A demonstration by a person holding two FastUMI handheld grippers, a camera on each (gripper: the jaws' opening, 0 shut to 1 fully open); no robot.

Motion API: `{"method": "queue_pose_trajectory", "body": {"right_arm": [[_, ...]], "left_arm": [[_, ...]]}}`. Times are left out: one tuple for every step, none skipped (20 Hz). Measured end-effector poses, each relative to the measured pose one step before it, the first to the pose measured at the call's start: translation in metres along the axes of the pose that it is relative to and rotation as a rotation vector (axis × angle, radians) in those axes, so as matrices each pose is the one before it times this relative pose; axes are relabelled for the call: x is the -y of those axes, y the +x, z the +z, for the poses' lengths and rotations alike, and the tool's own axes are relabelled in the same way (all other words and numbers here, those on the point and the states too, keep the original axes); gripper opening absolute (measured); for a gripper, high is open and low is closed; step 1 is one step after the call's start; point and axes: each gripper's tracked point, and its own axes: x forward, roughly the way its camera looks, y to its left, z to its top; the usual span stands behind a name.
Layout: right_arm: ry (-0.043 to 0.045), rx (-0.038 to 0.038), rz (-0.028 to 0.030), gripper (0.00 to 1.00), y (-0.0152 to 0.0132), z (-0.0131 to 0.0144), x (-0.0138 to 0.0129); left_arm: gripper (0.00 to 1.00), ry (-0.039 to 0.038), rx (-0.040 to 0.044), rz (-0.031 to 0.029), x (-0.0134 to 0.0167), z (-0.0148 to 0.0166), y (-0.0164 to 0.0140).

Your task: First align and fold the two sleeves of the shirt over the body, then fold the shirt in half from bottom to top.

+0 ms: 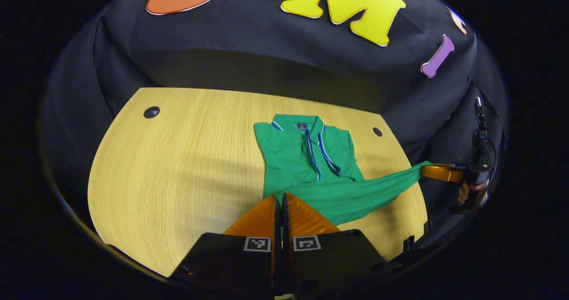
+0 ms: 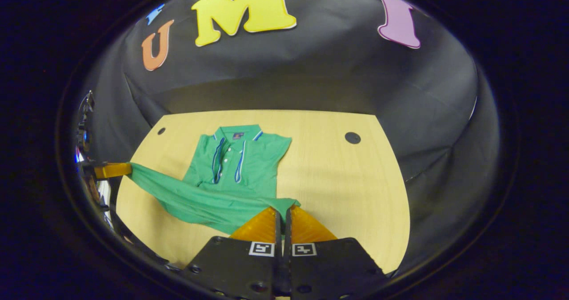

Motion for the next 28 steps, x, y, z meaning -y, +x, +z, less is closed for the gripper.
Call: {"method": "queue_pose_trajectory", "body": {"right_arm": [[0.00462,0.01341,0.00334,0.00,0.00712,0.01304,-0.00215],[0.00328,0.01453,0.00641,0.00,0.00705,0.01493,-0.00255],[-0.00426,0.00948,-0.00104,0.00,0.00585,0.01202,-0.00122],[-0.00312,0.01860,-0.00139,0.00,0.00713,0.01353,-0.00084],[-0.00387,0.01508,-0.00065,0.00,0.00699,0.01346,-0.00241],[-0.00354,0.01187,0.00246,0.00,0.00747,0.01102,-0.00240],[-0.00301,0.01107,0.00275,0.00,0.00719,0.01026,-0.00256],[-0.00467,0.00641,-0.00113,0.02,0.00974,0.00787,-0.00105],[-0.00506,0.00536,-0.00215,0.00,0.00743,0.00559,-0.00009],[-0.00062,0.00331,-0.00238,0.00,0.00768,0.00415,0.00032],[0.00691,0.00000,0.00129,0.00,0.00778,0.00272,-0.00064],[0.01057,0.00118,0.00425,0.00,0.00756,0.00236,-0.00077],[0.01370,-0.00020,0.00032,0.00,0.00598,-0.00042,0.00072],[0.01734,0.00412,0.00690,0.00,0.00850,0.00081,-0.00072],[0.01290,0.00408,0.00493,0.00,0.00731,0.00205,-0.00108],[0.00340,0.00482,0.00332,0.00,0.00840,-0.00048,-0.00003],[0.00051,0.00482,0.00294,0.00,0.00694,0.00152,0.00056],[0.00217,0.00562,0.00495,0.00,0.00854,0.00083,-0.00135],[0.00369,0.00527,0.00299,0.00,0.00748,0.00106,-0.00053],[0.00280,0.00456,0.00345,0.00,0.00720,0.00107,-0.00076],[0.00076,0.00812,0.00225,0.00,0.00711,0.00093,-0.00005],[-0.00159,0.00598,0.00139,0.00,0.00772,0.00079,-0.00054],[-0.00087,0.00200,0.00204,0.00,0.00785,-0.00087,-0.00041],[-0.00390,0.00312,-0.00010,0.00,0.00747,-0.00073,0.00030],[-0.00331,0.00218,-0.00096,0.00,0.00711,0.00004,0.00060],[-0.00181,0.00388,0.00129,0.00,0.00638,-0.00124,0.00025],[0.00182,0.00068,-0.00036,0.00,0.00641,-0.00105,0.00107],[0.00445,-0.00240,-0.00102,0.00,0.00536,-0.00103,0.00095]], "left_arm": [[0.05,-0.00815,0.00980,-0.00035,-0.00196,0.01204,0.00659],[0.05,-0.00298,0.01184,0.00025,-0.00268,0.01242,0.00760],[0.06,0.00107,0.01227,0.00375,-0.00362,0.01138,0.00818],[0.06,0.00404,0.00634,0.00819,-0.00366,0.00961,0.00764],[0.05,0.00380,0.00663,0.00574,-0.00418,0.00884,0.00758],[0.06,0.00233,0.00730,0.00203,-0.00197,0.00743,0.00694],[0.05,-0.00201,0.01169,-0.00932,0.00011,0.00748,0.00882],[0.05,0.00276,0.00831,-0.00733,-0.00120,0.00565,0.00789],[0.06,0.00739,0.00618,0.00523,-0.00253,0.00456,0.00826],[0.06,0.00796,0.00805,0.00752,-0.00386,0.00511,0.00868],[0.06,0.00286,0.01204,0.00428,-0.00208,0.00577,0.00670],[0.06,0.00063,0.01369,0.00694,-0.00272,0.00405,0.00612],[0.06,0.00031,0.01821,0.00898,-0.00296,0.00486,0.00649],[0.05,0.00088,0.01766,0.00964,-0.00286,0.00468,0.00628],[0.06,0.00120,0.01889,0.00940,-0.00216,0.00406,0.00738],[0.05,0.00078,0.01646,0.00719,-0.00224,0.00200,0.00538],[0.05,-0.00040,0.01287,0.00560,-0.00123,0.00216,0.00649],[0.06,-0.00059,0.01065,0.00439,-0.00071,-0.00008,0.00755],[0.05,0.00158,0.00433,0.00356,-0.00162,-0.00013,0.00635],[0.05,0.00531,0.00259,0.00558,-0.00163,-0.00067,0.00764],[0.06,0.00852,0.00539,0.00809,-0.00179,-0.00023,0.00803],[0.05,0.01050,0.00230,0.00644,-0.00277,-0.00156,0.00891],[0.05,0.01040,-0.00166,0.00970,-0.00274,-0.00204,0.00856],[0.06,0.00832,-0.00020,0.01031,-0.00229,-0.00169,0.00789],[0.06,0.00336,0.00255,0.00975,-0.00300,-0.00233,0.00664],[0.06,0.00208,0.00544,0.00755,-0.00199,-0.00102,0.00763],[0.06,0.00567,0.00054,0.01057,-0.00149,-0.00248,0.00853],[0.06,0.01382,-0.00850,0.00771,-0.00176,-0.00291,0.00671]]}}
